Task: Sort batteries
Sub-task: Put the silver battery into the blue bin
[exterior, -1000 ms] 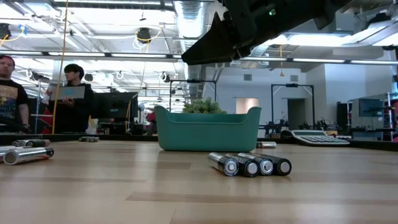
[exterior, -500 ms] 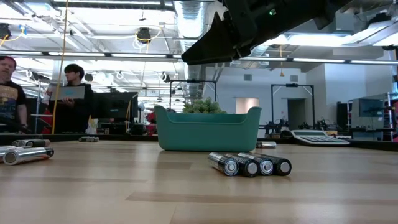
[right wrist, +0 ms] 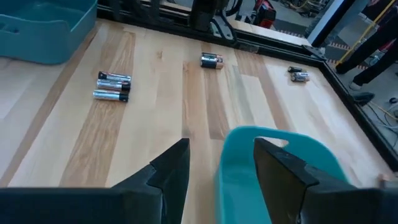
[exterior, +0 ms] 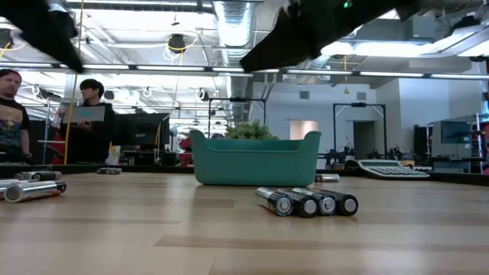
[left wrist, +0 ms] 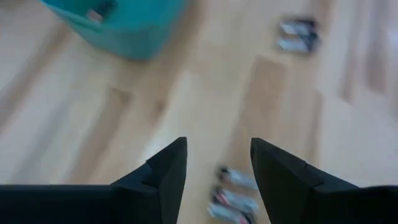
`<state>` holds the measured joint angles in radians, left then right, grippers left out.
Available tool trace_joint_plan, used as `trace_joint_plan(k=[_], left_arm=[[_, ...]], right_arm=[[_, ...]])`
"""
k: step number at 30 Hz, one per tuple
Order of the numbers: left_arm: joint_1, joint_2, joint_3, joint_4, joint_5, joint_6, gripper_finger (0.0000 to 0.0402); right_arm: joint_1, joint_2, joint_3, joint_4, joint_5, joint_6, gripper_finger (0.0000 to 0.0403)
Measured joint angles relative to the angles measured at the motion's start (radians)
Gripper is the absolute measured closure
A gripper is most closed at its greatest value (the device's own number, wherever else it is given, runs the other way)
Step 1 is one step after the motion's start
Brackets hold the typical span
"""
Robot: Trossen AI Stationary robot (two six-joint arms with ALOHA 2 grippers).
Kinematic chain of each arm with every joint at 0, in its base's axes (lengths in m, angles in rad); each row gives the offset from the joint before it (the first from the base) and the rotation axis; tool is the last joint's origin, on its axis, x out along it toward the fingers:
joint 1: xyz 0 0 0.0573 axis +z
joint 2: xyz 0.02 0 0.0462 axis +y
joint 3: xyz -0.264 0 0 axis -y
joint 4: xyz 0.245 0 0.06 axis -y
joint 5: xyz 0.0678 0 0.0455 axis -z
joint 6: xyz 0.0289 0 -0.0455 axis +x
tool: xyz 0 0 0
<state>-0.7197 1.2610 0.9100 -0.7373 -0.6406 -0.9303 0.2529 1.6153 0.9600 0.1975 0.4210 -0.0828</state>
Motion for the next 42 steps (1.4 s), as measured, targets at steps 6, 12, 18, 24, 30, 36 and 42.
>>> trace_joint_plan(k=[6,12,18,24,30,36,42], left_arm=[[0.107,0.000,0.000,0.079,-0.039,0.132,0.0230],[0.181,0.000,0.000,0.220,0.132,0.357,0.0230],[0.212,0.051,0.000,0.214,0.320,0.402,0.0207],[0.213,0.159,0.000,0.211,0.409,0.332,0.0168],[0.221,0.166,0.000,0.154,0.398,0.123,0.0169],[0.222,0.181,0.000,0.129,0.410,-0.184,0.0192],[0.206,0.183,0.000,0.150,0.425,-0.283,0.0218]], right_arm=[[-0.022,-0.107,-0.021,-0.034,0.002,-0.052,0.0210],[-0.062,-0.194,-0.123,0.013,0.002,-0.043,0.0210],[-0.093,-0.244,-0.210,0.069,0.003,-0.020,0.0210],[-0.106,-0.248,-0.217,0.072,0.003,-0.020,0.0210],[-0.105,-0.233,-0.217,0.075,0.003,-0.023,0.0210],[-0.105,-0.233,-0.217,0.072,0.003,-0.023,0.0210],[-0.111,-0.232,-0.217,0.072,0.003,-0.025,0.0210]])
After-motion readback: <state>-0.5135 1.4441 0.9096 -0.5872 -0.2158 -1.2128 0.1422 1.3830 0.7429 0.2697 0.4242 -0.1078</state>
